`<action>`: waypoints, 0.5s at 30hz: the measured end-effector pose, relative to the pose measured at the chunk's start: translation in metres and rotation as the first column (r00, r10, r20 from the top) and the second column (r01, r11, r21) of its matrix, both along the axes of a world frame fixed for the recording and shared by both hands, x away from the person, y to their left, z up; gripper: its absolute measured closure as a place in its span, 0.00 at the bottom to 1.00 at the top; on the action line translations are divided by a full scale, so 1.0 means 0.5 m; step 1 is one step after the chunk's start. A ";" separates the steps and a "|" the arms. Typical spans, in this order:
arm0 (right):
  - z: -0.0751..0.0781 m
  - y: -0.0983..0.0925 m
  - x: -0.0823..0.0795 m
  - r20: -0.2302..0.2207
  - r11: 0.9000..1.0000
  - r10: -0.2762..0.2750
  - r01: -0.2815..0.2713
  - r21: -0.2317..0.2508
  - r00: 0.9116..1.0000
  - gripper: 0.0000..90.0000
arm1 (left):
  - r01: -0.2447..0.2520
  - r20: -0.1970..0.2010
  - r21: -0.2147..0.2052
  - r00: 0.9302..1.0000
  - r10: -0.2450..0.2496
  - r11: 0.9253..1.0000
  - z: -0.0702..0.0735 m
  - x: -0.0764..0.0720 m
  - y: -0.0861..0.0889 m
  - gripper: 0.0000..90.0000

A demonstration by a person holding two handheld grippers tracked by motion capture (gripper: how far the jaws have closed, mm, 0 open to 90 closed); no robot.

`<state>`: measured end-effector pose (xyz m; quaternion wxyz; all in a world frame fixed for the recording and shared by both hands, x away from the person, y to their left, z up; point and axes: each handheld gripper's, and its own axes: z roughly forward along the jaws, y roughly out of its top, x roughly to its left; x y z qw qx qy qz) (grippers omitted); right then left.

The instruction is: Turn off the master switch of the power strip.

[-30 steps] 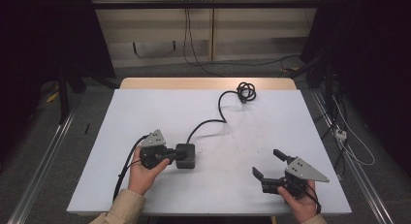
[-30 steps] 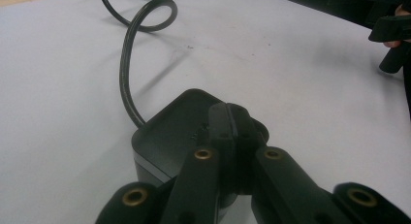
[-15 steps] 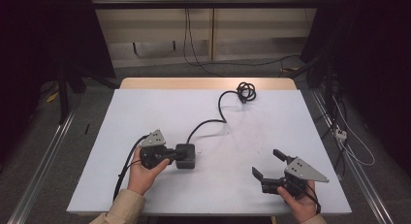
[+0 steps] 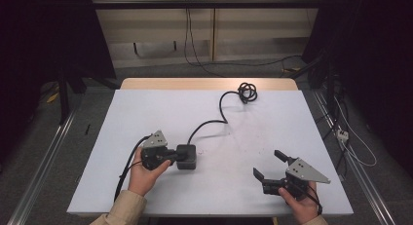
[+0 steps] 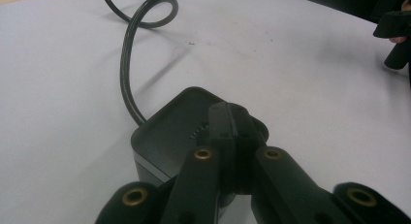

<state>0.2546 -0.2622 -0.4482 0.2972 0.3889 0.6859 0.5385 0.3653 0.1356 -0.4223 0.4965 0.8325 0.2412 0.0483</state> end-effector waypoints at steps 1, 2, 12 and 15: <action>0.000 0.000 0.000 0.000 1.000 -0.001 0.001 -0.001 1.000 0.05 | 0.000 0.001 0.002 1.000 0.000 1.000 0.000 0.000 0.000 1.00; 0.000 0.000 0.000 0.000 1.000 -0.001 0.001 0.000 1.000 0.05 | -0.001 0.001 0.002 1.000 0.001 1.000 0.000 -0.001 0.000 1.00; 0.000 0.001 -0.001 0.000 1.000 -0.001 0.001 0.001 1.000 0.05 | -0.006 0.022 0.030 1.000 0.005 1.000 0.004 -0.005 -0.005 1.00; 0.000 0.000 -0.001 0.000 1.000 -0.002 0.002 0.002 1.000 0.05 | -0.006 0.016 0.025 1.000 0.006 1.000 0.003 -0.005 -0.004 1.00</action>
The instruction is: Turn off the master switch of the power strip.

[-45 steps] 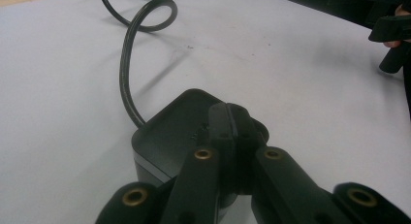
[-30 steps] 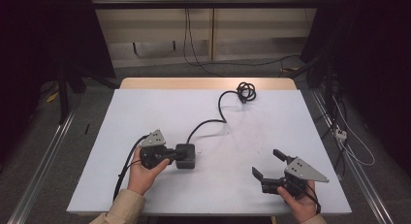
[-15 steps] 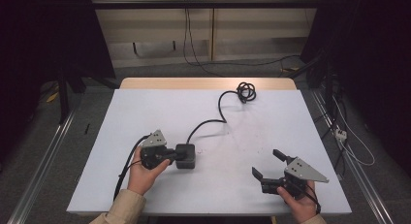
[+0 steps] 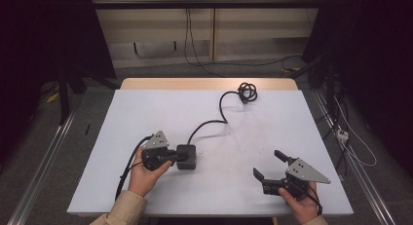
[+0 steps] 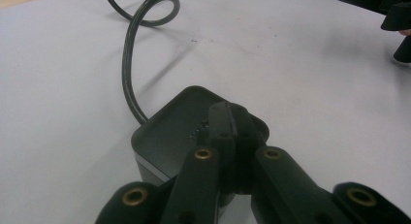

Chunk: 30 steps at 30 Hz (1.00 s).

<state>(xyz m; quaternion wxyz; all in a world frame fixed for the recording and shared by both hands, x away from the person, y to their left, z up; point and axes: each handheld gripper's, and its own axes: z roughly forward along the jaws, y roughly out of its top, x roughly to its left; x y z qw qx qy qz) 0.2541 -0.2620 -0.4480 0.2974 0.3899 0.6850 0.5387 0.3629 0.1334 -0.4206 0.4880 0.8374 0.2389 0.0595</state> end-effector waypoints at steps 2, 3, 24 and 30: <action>0.000 0.000 0.000 0.000 1.000 0.000 0.000 0.000 1.000 0.05 | -0.002 -0.002 -0.001 1.000 0.002 1.000 0.000 0.000 0.000 1.00; 0.000 0.000 0.000 0.000 1.000 0.001 -0.001 0.000 1.000 0.05 | -0.002 0.001 -0.001 1.000 0.002 1.000 0.000 0.000 -0.001 1.00; 0.000 0.001 0.000 0.000 1.000 -0.001 0.001 -0.001 1.000 0.04 | -0.005 0.009 0.004 1.000 0.005 1.000 -0.001 -0.003 -0.001 1.00; 0.000 0.001 0.000 -0.001 1.000 -0.003 0.003 0.000 1.000 0.04 | -0.006 0.013 0.003 1.000 0.006 1.000 -0.001 -0.003 -0.002 1.00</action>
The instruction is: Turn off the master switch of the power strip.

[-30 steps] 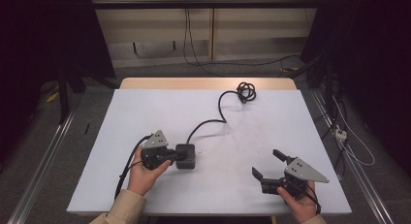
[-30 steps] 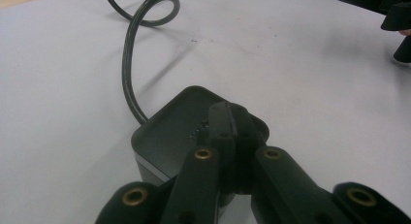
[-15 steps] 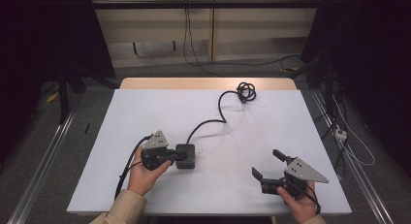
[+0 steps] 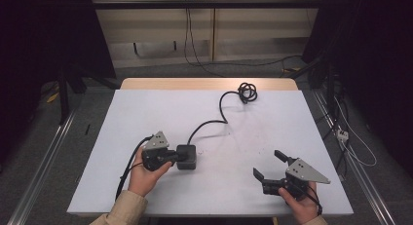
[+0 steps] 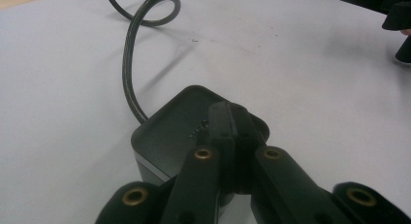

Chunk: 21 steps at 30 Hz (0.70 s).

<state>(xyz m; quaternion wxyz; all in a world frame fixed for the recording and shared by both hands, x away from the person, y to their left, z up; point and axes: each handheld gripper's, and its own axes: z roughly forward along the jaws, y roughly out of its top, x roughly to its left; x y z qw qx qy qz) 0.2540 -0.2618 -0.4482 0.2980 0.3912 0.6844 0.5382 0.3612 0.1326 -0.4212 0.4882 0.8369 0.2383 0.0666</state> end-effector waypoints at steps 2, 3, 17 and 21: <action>0.000 0.000 0.000 0.002 1.000 0.001 -0.001 0.001 1.000 0.04 | 0.001 -0.002 0.005 1.000 -0.001 1.000 0.001 0.000 0.000 1.00; 0.000 0.000 0.000 0.001 1.000 0.000 0.000 0.001 1.000 0.04 | 0.003 -0.004 0.011 1.000 -0.003 1.000 0.001 0.000 0.000 1.00; 0.000 0.000 0.000 0.000 1.000 0.000 0.000 -0.001 1.000 0.04 | 0.000 -0.003 0.013 1.000 0.000 1.000 0.001 -0.001 0.000 1.00; 0.000 -0.001 0.000 0.002 1.000 0.000 0.000 0.001 1.000 0.04 | -0.002 -0.002 0.012 1.000 0.002 1.000 0.001 -0.002 0.000 1.00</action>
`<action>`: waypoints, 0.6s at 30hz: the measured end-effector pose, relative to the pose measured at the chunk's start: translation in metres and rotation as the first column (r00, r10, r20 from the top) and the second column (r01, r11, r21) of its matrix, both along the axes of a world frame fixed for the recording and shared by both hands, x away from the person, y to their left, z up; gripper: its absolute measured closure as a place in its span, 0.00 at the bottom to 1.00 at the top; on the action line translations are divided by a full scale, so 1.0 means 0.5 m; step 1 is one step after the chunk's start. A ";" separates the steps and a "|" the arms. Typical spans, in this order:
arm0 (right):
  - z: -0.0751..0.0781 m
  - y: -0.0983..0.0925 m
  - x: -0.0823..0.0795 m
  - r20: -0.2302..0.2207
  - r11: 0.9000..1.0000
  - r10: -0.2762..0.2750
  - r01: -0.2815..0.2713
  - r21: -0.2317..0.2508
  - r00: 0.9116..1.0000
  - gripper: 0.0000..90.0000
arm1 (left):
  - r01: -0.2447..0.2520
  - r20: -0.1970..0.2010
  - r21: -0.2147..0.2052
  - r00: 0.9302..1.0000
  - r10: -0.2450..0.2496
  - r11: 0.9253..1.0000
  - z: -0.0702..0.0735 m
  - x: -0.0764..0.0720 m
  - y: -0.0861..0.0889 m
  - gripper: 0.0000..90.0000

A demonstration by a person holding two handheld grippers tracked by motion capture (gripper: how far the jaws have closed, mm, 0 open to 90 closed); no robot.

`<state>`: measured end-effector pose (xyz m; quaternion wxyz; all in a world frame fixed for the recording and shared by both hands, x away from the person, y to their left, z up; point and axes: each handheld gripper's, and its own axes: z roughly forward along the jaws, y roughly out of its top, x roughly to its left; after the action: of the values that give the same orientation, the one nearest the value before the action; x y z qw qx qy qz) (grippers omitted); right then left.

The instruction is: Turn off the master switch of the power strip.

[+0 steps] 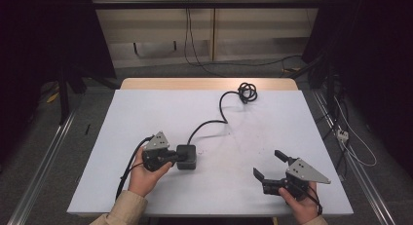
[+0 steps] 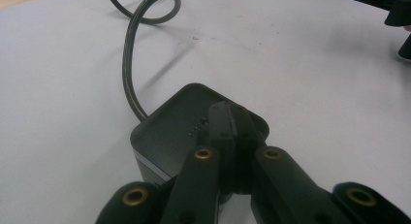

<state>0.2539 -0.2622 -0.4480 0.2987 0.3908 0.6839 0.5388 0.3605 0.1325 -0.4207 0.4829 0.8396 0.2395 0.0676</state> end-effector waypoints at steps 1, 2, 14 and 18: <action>0.000 0.000 0.000 -0.001 1.000 -0.001 0.001 -0.001 1.000 0.04 | -0.001 0.000 0.001 1.000 0.001 1.000 0.000 0.000 0.000 1.00; 0.000 0.000 0.000 0.001 1.000 -0.001 0.001 -0.002 1.000 0.04 | -0.002 -0.002 -0.002 1.000 0.002 1.000 0.000 0.000 0.000 1.00; 0.001 0.000 0.002 0.002 1.000 0.003 -0.003 -0.002 1.000 0.04 | -0.009 -0.004 -0.017 1.000 0.009 1.000 -0.002 -0.001 0.001 1.00; 0.001 0.002 0.004 0.002 1.000 0.006 -0.006 0.000 1.000 0.04 | -0.012 0.001 -0.014 1.000 0.012 1.000 -0.002 -0.002 0.001 1.00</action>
<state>0.2557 -0.2610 -0.4475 0.2975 0.3881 0.6849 0.5401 0.3596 0.1332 -0.4218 0.4885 0.8347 0.2447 0.0693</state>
